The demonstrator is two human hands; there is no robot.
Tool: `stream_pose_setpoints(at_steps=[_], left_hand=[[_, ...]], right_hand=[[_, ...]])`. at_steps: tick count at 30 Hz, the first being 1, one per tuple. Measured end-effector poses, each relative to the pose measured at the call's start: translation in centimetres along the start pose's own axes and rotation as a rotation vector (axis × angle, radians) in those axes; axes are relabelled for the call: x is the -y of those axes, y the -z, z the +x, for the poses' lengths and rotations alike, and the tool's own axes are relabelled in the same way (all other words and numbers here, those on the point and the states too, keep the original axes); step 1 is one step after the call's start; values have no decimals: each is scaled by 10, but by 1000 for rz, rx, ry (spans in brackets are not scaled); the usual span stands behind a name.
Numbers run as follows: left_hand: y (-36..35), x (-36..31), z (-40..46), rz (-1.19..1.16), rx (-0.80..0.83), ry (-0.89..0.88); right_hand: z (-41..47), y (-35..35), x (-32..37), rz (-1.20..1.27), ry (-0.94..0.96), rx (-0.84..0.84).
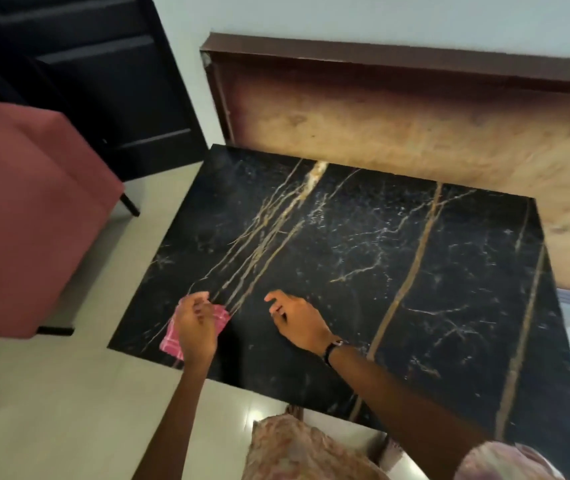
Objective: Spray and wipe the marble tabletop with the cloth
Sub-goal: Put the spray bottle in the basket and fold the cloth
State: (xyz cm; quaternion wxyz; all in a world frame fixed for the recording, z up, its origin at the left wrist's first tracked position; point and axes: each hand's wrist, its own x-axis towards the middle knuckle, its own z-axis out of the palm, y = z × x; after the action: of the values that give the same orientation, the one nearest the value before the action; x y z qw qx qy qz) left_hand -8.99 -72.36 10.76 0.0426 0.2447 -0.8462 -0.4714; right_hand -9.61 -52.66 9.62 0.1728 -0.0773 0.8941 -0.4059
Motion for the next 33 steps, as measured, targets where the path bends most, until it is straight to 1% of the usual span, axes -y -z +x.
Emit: stream_pose_setpoints(at_steps=[2,3,5,7,9,11,14,17,20,22,24,30,33], left_hand=[[24,18,16,138,-73,31],[33,25,22,192,-69,54],[47,39,33,177,23,123],[53,44,37,118,174,222],[56,49,40,159,299,258],[57,50,43,207,329,265],[55,48,48,287,306,281],[54,46,54,177,335,343],[56,42,59,153,400,439],[56,36,57,109,469,457],[55,28,52,39,544,438],[39,-9,30,-193,722,405],[23,-31,20,-308,777,425]], right_hand=[[13,-26,18,31,-12,39],[18,-36,23,55,-25,48],[27,-54,35,101,-59,60],[33,-65,41,137,-97,69],[37,-76,47,167,-121,88],[40,-83,53,182,-136,103],[41,-91,57,211,-168,100],[38,-94,57,245,-185,81],[34,-93,56,319,-198,86],[30,-87,56,392,-226,92],[26,-80,55,478,-267,92],[12,-49,43,881,-396,34],[1,-24,32,1053,-452,90]])
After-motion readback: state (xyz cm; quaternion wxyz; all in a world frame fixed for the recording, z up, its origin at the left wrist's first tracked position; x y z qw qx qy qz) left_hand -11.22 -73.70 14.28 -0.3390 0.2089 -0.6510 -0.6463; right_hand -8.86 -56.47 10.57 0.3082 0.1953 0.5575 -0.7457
